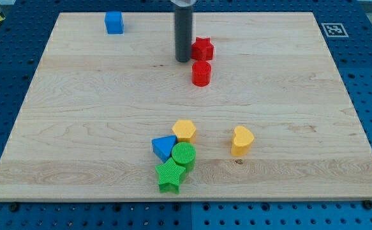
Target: Slide red star to center right
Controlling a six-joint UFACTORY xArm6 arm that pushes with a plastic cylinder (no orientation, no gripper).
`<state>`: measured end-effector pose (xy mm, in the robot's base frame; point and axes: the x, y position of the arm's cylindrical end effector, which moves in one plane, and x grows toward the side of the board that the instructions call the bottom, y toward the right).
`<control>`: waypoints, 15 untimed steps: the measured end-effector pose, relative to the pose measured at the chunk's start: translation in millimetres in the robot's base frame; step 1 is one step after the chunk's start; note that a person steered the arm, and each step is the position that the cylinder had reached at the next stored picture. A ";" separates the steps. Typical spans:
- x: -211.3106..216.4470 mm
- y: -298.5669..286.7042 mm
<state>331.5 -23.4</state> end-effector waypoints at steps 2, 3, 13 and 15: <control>-35.7 27.8; -33.7 52.8; 7.2 51.1; 12.3 59.6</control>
<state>343.8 36.2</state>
